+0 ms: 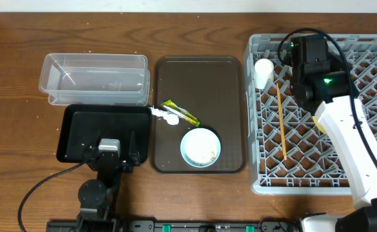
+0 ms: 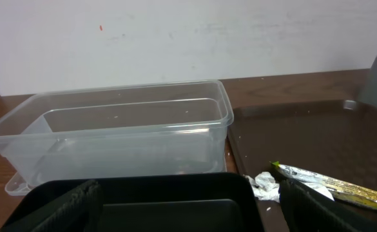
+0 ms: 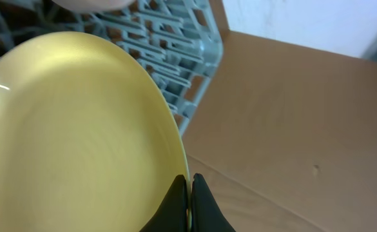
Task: Sort waste into correct bins and load items into the dishwasher rack
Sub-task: 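Lower the yellow plate upright into the rack slots and release it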
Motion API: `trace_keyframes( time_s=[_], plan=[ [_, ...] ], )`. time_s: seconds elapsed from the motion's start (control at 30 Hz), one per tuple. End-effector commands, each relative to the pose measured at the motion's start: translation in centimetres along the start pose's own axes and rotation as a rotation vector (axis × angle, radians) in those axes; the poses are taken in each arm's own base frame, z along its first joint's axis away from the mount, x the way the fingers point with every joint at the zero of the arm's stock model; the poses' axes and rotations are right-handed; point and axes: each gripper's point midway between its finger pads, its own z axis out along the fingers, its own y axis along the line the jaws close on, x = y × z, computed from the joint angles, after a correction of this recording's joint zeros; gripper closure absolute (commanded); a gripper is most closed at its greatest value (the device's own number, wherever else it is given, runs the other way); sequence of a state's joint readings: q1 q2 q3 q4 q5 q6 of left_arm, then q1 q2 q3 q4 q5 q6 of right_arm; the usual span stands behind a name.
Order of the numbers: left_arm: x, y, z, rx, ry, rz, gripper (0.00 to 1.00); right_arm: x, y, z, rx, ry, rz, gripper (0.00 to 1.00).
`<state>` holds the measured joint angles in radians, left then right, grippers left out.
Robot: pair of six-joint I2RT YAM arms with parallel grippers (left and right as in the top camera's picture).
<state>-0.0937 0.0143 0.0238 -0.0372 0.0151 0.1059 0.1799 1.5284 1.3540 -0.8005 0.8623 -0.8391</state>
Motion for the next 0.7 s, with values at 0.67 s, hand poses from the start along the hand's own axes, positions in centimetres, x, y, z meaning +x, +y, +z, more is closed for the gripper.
trace_keyframes(
  time_s=[0.67],
  plan=[
    [1.8,0.3,0.1,-0.021,0.055,0.010,0.10,1.6,1.3,2.0,-0.081,0.027,0.242,0.99]
  ],
)
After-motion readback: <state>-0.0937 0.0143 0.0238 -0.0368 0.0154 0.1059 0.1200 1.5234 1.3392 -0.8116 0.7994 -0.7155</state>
